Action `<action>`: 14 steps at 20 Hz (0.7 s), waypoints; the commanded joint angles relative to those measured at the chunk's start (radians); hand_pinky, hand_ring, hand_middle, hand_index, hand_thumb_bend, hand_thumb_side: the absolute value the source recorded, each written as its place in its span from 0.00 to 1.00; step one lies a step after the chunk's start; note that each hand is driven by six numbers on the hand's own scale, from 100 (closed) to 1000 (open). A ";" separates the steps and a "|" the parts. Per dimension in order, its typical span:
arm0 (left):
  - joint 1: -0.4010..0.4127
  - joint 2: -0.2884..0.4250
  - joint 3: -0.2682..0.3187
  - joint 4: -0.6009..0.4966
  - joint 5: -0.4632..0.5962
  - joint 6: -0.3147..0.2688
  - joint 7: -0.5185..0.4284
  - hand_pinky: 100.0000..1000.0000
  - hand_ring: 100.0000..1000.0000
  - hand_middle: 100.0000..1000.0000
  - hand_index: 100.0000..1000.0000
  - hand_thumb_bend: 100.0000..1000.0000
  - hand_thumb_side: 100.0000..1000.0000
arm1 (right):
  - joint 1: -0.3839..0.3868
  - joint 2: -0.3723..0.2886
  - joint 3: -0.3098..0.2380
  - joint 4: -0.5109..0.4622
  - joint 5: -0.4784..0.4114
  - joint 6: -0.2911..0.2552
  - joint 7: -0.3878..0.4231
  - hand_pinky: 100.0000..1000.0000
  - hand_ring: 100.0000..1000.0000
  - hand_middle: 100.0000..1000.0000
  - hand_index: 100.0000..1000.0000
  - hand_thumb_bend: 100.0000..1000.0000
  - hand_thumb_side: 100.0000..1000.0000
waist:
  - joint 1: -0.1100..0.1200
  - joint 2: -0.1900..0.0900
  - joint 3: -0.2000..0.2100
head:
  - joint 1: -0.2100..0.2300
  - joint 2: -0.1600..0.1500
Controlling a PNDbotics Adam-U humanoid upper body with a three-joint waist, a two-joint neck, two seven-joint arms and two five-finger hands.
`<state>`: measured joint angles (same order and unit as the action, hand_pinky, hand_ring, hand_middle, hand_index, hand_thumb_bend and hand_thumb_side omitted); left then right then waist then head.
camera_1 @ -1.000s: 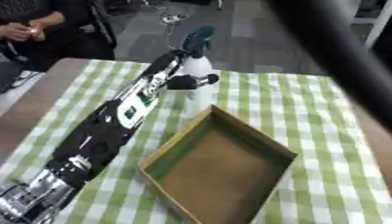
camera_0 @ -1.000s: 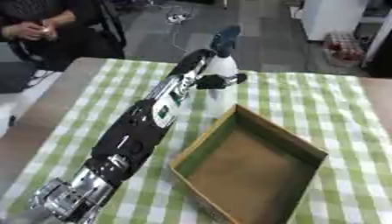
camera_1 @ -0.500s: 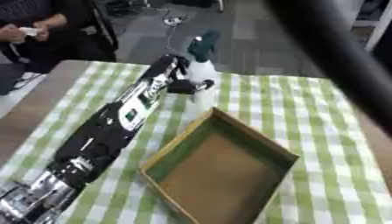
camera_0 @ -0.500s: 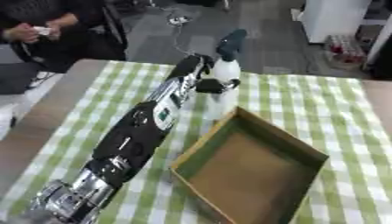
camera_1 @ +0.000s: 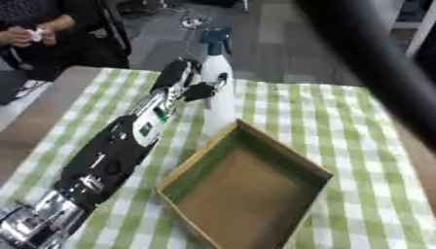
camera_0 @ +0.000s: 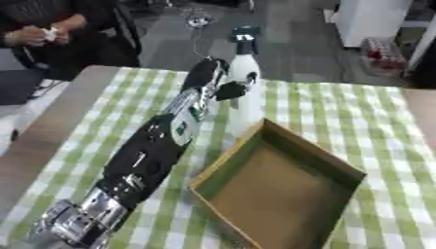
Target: Pick up objects on the table and place them in the box.
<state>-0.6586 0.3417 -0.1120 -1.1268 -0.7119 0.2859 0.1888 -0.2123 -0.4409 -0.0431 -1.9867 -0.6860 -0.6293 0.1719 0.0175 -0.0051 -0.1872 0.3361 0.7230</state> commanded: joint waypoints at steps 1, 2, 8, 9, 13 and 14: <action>-0.010 0.037 0.003 -0.035 0.002 -0.023 0.033 0.00 0.00 0.00 0.19 0.00 0.71 | -0.018 -0.010 -0.005 -0.013 -0.002 0.001 -0.003 0.31 0.43 0.45 0.71 0.13 0.98 | -0.001 -0.009 0.000 | 0.010 -0.017; -0.006 0.045 0.001 -0.048 -0.004 -0.031 0.038 0.00 0.00 0.00 0.19 0.00 0.71 | -0.017 -0.011 -0.005 -0.013 -0.002 0.001 -0.003 0.31 0.43 0.45 0.71 0.13 0.98 | -0.001 -0.009 0.001 | 0.009 -0.017; 0.018 0.117 -0.021 -0.199 -0.031 -0.080 0.021 0.00 0.00 0.00 0.13 0.00 0.70 | -0.012 -0.015 -0.007 -0.013 0.002 -0.002 -0.004 0.30 0.43 0.45 0.71 0.13 0.99 | 0.000 -0.010 0.007 | 0.008 -0.010; 0.022 0.127 -0.025 -0.226 -0.031 -0.083 0.012 0.00 0.00 0.00 0.12 0.00 0.70 | -0.011 -0.016 -0.007 -0.013 0.003 -0.002 -0.004 0.30 0.43 0.45 0.71 0.13 0.99 | 0.000 -0.011 0.008 | 0.009 -0.010; 0.040 0.170 -0.049 -0.346 -0.020 -0.096 -0.045 0.00 0.00 0.00 0.12 0.00 0.70 | -0.007 -0.018 -0.008 -0.013 0.006 -0.004 -0.005 0.30 0.43 0.45 0.71 0.13 0.99 | 0.000 -0.011 0.012 | 0.011 -0.010; 0.046 0.181 -0.056 -0.379 -0.008 -0.100 -0.062 0.00 0.00 0.00 0.12 0.00 0.70 | -0.007 -0.018 -0.009 -0.013 0.006 -0.005 -0.006 0.30 0.43 0.45 0.71 0.13 0.98 | 0.001 -0.011 0.012 | 0.010 -0.010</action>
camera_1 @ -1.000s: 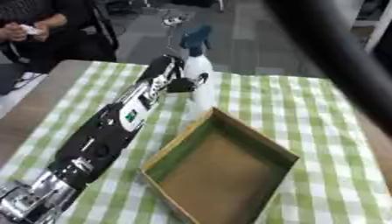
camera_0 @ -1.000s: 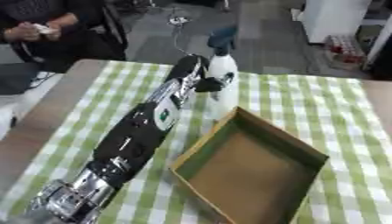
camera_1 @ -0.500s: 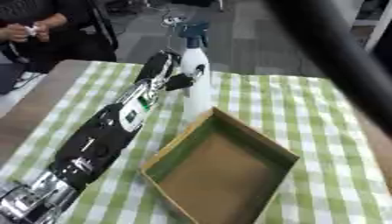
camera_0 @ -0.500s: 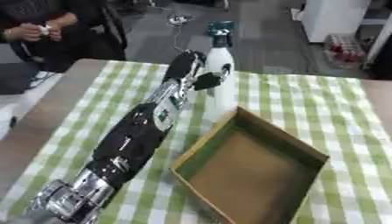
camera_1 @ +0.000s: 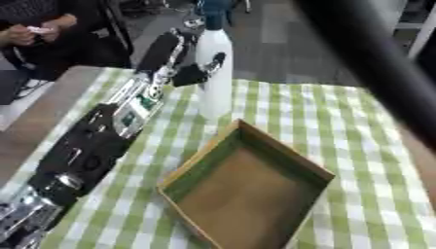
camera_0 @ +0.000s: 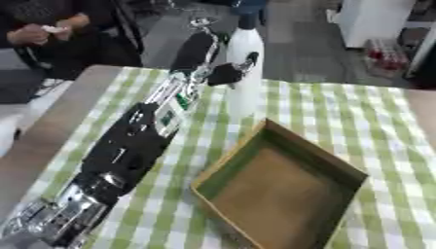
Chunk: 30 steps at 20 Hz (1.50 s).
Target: Pick up objects on the table and place them in the box.
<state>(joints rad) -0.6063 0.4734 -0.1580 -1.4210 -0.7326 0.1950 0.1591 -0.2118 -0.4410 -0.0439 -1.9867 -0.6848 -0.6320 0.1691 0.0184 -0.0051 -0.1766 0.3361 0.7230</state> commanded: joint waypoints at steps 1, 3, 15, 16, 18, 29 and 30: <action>0.003 0.062 -0.016 -0.121 0.029 -0.013 -0.051 0.00 0.00 0.00 0.12 0.00 0.70 | -0.007 -0.018 -0.009 -0.013 0.006 -0.003 -0.004 0.30 0.43 0.45 0.71 0.13 0.98 | 0.000 -0.011 0.002 | 0.009 -0.010; 0.019 0.079 -0.022 -0.181 0.068 -0.012 -0.083 0.00 0.00 0.00 0.12 0.00 0.70 | -0.007 -0.019 -0.009 -0.013 0.007 -0.004 -0.006 0.30 0.43 0.45 0.71 0.13 0.99 | 0.000 -0.010 0.003 | 0.009 -0.009; 0.120 0.168 -0.061 -0.444 0.404 0.003 -0.281 0.00 0.00 0.00 0.13 0.00 0.72 | -0.005 -0.023 -0.012 -0.013 0.012 -0.007 -0.010 0.30 0.43 0.45 0.71 0.13 0.99 | 0.001 -0.010 0.006 | 0.006 -0.010; 0.126 0.172 -0.065 -0.457 0.419 0.004 -0.297 0.00 0.00 0.00 0.14 0.00 0.72 | -0.005 -0.023 -0.012 -0.013 0.012 -0.007 -0.010 0.30 0.43 0.45 0.71 0.13 0.99 | 0.001 -0.010 0.006 | 0.006 -0.011; 0.136 0.180 -0.068 -0.479 0.442 0.007 -0.323 0.00 0.00 0.00 0.15 0.00 0.73 | -0.006 -0.023 -0.012 -0.013 0.012 -0.007 -0.010 0.31 0.43 0.45 0.71 0.13 0.99 | 0.001 -0.010 0.006 | 0.005 -0.011; 0.163 0.196 -0.084 -0.516 0.440 -0.087 -0.492 0.35 0.62 0.70 0.72 0.28 1.00 | -0.009 -0.023 -0.013 -0.013 0.012 -0.007 -0.011 0.31 0.43 0.45 0.71 0.13 0.99 | 0.002 -0.009 0.005 | 0.000 -0.012; 0.164 0.195 -0.083 -0.515 0.433 -0.097 -0.509 0.39 0.64 0.72 0.73 0.32 1.00 | -0.009 -0.023 -0.013 -0.013 0.012 -0.007 -0.012 0.31 0.43 0.45 0.71 0.14 0.99 | 0.002 -0.009 0.004 | -0.001 -0.011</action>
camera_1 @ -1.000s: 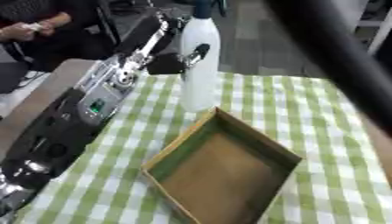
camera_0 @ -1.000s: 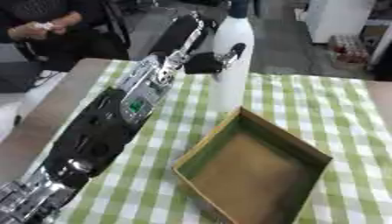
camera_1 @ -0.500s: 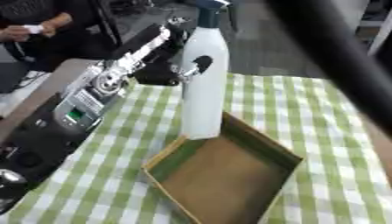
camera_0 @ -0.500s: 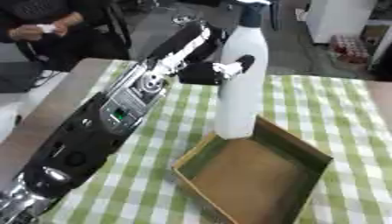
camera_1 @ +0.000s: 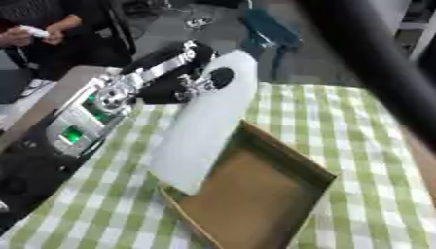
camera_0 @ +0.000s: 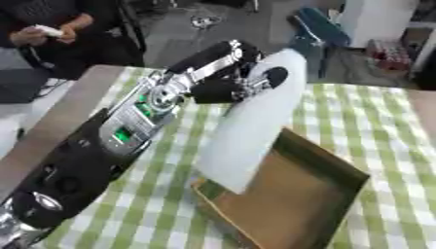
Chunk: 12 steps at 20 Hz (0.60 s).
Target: Pick up objects on the table and place them in the box.
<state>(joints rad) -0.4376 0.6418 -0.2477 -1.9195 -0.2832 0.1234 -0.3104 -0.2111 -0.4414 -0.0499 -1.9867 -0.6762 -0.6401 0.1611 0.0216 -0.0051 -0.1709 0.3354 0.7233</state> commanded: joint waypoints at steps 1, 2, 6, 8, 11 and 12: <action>-0.004 0.026 0.007 -0.016 -0.023 -0.034 -0.055 0.40 0.65 0.72 0.74 0.33 1.00 | -0.010 -0.023 -0.007 -0.013 0.003 0.001 -0.003 0.31 0.43 0.45 0.71 0.14 0.98 | -0.001 -0.009 -0.001 | 0.000 -0.011; -0.004 0.025 0.008 -0.015 -0.028 -0.041 -0.066 0.40 0.65 0.72 0.74 0.33 1.00 | -0.010 -0.023 -0.007 -0.013 0.003 0.001 -0.004 0.31 0.43 0.45 0.71 0.14 0.98 | -0.001 -0.009 -0.001 | -0.001 -0.011; -0.004 0.021 0.013 -0.013 -0.033 -0.054 -0.077 0.40 0.65 0.73 0.74 0.36 1.00 | -0.010 -0.023 -0.008 -0.013 0.003 0.001 -0.003 0.31 0.43 0.45 0.71 0.14 0.99 | -0.001 -0.009 -0.002 | -0.005 -0.011; -0.004 0.019 0.017 -0.014 -0.029 -0.056 -0.069 0.40 0.65 0.73 0.74 0.37 0.99 | -0.011 -0.022 -0.008 -0.013 0.003 0.001 -0.003 0.31 0.43 0.45 0.71 0.14 0.98 | -0.001 -0.009 -0.002 | -0.006 -0.011; 0.002 0.018 0.036 -0.020 -0.031 -0.054 -0.035 0.41 0.66 0.73 0.74 0.38 0.98 | -0.010 -0.022 -0.009 -0.013 0.003 0.000 -0.004 0.31 0.43 0.45 0.71 0.14 0.99 | -0.001 -0.009 0.000 | -0.008 -0.012; 0.007 0.019 0.047 -0.025 -0.033 -0.051 -0.018 0.41 0.66 0.73 0.74 0.38 0.96 | -0.010 -0.022 -0.009 -0.013 0.003 0.000 -0.004 0.31 0.43 0.45 0.71 0.14 0.99 | -0.001 -0.009 0.001 | -0.010 -0.013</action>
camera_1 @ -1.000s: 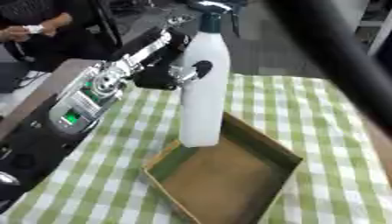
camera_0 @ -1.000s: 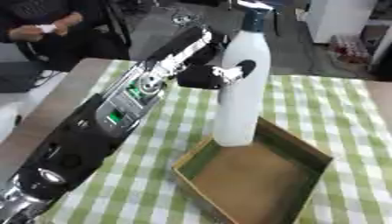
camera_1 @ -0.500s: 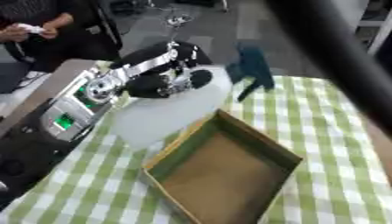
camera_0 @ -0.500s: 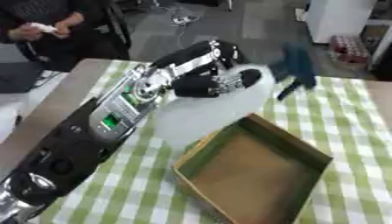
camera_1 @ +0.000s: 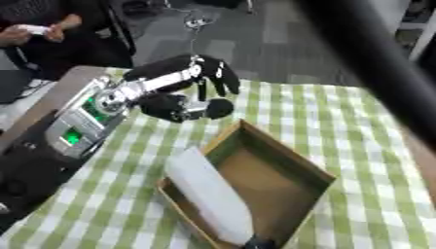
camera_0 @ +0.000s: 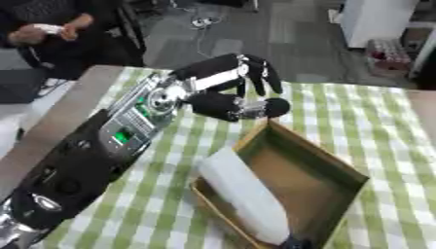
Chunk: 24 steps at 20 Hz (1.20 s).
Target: Pick up objects on the table and place them in the box.
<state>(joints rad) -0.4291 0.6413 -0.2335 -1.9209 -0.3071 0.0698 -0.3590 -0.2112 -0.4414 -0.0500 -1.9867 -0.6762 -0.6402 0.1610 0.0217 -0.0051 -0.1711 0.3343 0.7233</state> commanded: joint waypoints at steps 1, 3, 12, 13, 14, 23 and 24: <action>0.007 0.020 0.050 -0.031 -0.017 0.008 0.054 0.42 0.66 0.73 0.74 0.39 0.95 | -0.009 -0.022 -0.010 -0.013 0.004 0.000 -0.004 0.31 0.43 0.45 0.71 0.14 0.99 | -0.002 -0.009 0.004 | -0.010 -0.014; 0.027 0.022 0.082 -0.050 -0.042 0.018 0.105 0.42 0.66 0.73 0.74 0.39 0.94 | -0.007 -0.022 -0.011 -0.013 0.006 -0.001 -0.005 0.31 0.43 0.45 0.71 0.14 0.99 | -0.003 -0.008 0.007 | -0.014 -0.017; 0.139 -0.063 0.217 -0.079 -0.150 0.043 0.482 0.41 0.63 0.71 0.74 0.40 0.83 | 0.018 -0.020 -0.021 -0.013 0.028 -0.009 -0.015 0.30 0.43 0.45 0.71 0.13 1.00 | -0.013 -0.002 0.035 | -0.025 -0.031; 0.150 -0.083 0.229 -0.079 -0.155 0.046 0.515 0.40 0.63 0.71 0.73 0.39 0.82 | 0.023 -0.019 -0.022 -0.013 0.033 -0.010 -0.017 0.30 0.43 0.45 0.71 0.13 1.00 | -0.015 -0.001 0.040 | -0.022 -0.021; 0.157 -0.097 0.236 -0.079 -0.158 0.046 0.541 0.40 0.63 0.71 0.73 0.39 0.82 | 0.027 -0.018 -0.023 -0.013 0.037 -0.011 -0.019 0.30 0.43 0.45 0.71 0.12 1.00 | -0.016 -0.001 0.043 | -0.021 -0.014; 0.181 -0.213 0.269 -0.079 -0.139 0.015 0.733 0.38 0.59 0.67 0.72 0.35 0.79 | 0.065 -0.011 -0.026 -0.013 0.083 -0.025 -0.034 0.29 0.43 0.44 0.72 0.11 1.00 | -0.041 0.011 0.073 | -0.033 0.030; 0.180 -0.213 0.265 -0.079 -0.136 0.013 0.734 0.38 0.58 0.67 0.72 0.35 0.79 | 0.067 -0.011 -0.026 -0.013 0.087 -0.027 -0.035 0.29 0.43 0.44 0.72 0.11 1.00 | -0.043 0.012 0.075 | -0.035 0.032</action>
<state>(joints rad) -0.2426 0.4216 0.0246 -1.9816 -0.4512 0.0846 0.3605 -0.1403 -0.4411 -0.0682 -1.9867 -0.5968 -0.6642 0.1295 -0.0214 0.0138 -0.0963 0.3103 0.7530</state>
